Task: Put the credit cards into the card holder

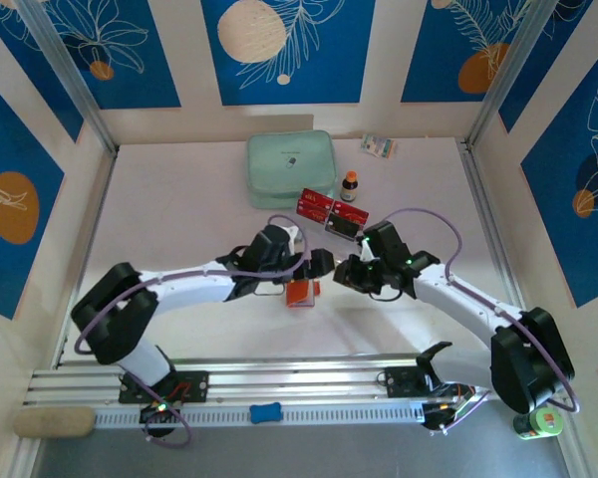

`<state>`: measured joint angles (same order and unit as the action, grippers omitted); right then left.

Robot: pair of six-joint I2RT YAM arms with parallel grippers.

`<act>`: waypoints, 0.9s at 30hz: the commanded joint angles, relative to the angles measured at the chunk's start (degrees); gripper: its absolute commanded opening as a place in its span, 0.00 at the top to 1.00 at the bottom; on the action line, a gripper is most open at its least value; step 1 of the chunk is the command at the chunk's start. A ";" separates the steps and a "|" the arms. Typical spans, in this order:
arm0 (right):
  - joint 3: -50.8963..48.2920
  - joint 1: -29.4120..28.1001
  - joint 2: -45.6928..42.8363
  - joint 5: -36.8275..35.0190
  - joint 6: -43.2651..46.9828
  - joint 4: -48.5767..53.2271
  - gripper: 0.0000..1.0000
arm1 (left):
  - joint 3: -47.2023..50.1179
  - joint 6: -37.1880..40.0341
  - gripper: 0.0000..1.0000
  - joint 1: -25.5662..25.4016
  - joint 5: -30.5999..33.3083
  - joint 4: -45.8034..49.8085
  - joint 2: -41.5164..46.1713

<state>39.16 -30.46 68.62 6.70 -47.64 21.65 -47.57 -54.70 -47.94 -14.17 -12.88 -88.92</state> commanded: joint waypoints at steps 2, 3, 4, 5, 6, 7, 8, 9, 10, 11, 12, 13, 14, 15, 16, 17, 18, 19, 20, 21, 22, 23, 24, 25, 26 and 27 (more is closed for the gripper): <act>4.30 -4.61 2.26 -2.76 -2.64 -0.51 0.77 | -0.83 2.61 0.00 4.62 -1.47 4.89 7.47; 5.22 -5.75 3.30 -3.20 -2.84 -0.68 0.78 | -0.33 3.02 0.00 6.02 -1.23 6.03 9.38; 6.15 -6.88 4.32 -3.45 -2.90 -0.85 0.78 | 0.07 3.39 0.00 7.33 -0.89 7.47 11.31; 7.21 -7.87 5.30 -3.75 -2.99 -0.99 0.78 | 0.34 3.77 0.00 8.49 -0.46 9.06 12.90; 8.21 -9.02 6.62 -4.01 -2.93 -1.08 0.79 | 0.46 4.45 0.00 9.77 0.41 11.45 14.52; 9.67 -10.15 8.05 -4.37 -2.82 -1.01 0.79 | 0.39 5.35 0.00 10.90 1.17 14.18 15.67; 10.92 -11.05 9.21 -4.70 -2.68 -0.95 0.79 | 0.29 6.27 0.00 11.88 1.91 16.69 16.70; 12.37 -12.02 10.87 -4.93 -2.43 -0.91 0.80 | 0.05 7.42 0.00 12.85 2.70 19.62 17.38; 13.68 -12.86 12.40 -5.11 -2.21 -0.82 0.80 | -0.21 8.52 0.00 13.72 3.32 22.43 17.82; 14.88 -13.53 13.68 -5.27 -2.07 -0.69 0.81 | -0.55 9.52 0.00 14.32 3.93 24.95 17.83; 15.97 -14.27 14.96 -5.51 -1.78 -0.44 0.81 | -1.01 10.80 0.00 14.91 4.30 27.53 17.48; 17.03 -14.89 16.37 -5.69 -1.59 -0.31 0.82 | -1.78 12.27 0.00 15.32 4.69 30.15 16.80; 17.70 -15.33 17.42 -5.73 -1.52 -0.29 0.82 | -2.40 13.59 0.00 15.50 5.35 32.26 16.08; 18.28 -15.71 18.49 -5.97 -1.37 -0.25 0.83 | -3.07 14.94 0.00 15.56 6.29 34.45 15.13; 18.62 -15.94 19.42 -6.23 -1.40 -0.14 0.84 | -3.49 16.38 0.00 15.53 6.77 35.82 14.10; 18.80 -16.11 20.06 -6.48 -1.40 0.05 0.85 | -3.77 17.52 0.00 15.60 7.23 36.73 13.31; 18.53 -16.12 20.55 -6.69 -1.41 0.15 0.86 | -4.16 18.77 0.00 15.52 8.02 37.87 12.51; 18.00 -16.12 20.74 -7.13 -1.48 0.15 0.87 | -4.43 20.14 0.00 15.53 8.79 38.73 11.65; 17.45 -16.06 20.76 -7.67 -1.60 0.23 0.88 | -4.74 21.23 0.00 15.56 9.57 39.52 11.01; 16.62 -16.04 20.63 -8.14 -1.80 0.16 0.88 | -5.15 22.52 0.00 15.52 10.22 40.37 10.26; 15.66 -15.95 20.59 -8.41 -2.01 -0.07 0.89 | -5.62 23.78 0.00 15.45 11.04 41.37 9.51; 14.90 -15.87 20.45 -8.54 -2.11 -0.27 0.89 | -6.00 24.54 0.00 15.40 11.84 42.14 8.96; 13.92 -15.71 20.41 -8.54 -2.49 -0.69 0.89 | -6.26 25.46 0.00 15.26 12.30 42.55 8.46; 12.94 -15.62 20.33 -8.63 -2.61 -1.18 0.89 | -6.38 26.13 0.00 15.12 12.48 42.59 8.01; 12.22 -15.54 20.41 -8.71 -2.80 -1.62 0.90 | -6.50 26.50 0.00 14.97 12.67 42.65 7.67; 11.53 -15.51 20.56 -8.72 -2.92 -1.93 0.90 | -6.65 26.91 0.00 14.72 12.86 42.61 7.18</act>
<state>52.66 -46.24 89.36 -1.15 -49.63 19.99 -52.12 -31.97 -32.82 -3.81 26.50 -80.84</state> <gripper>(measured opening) 0.099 0.998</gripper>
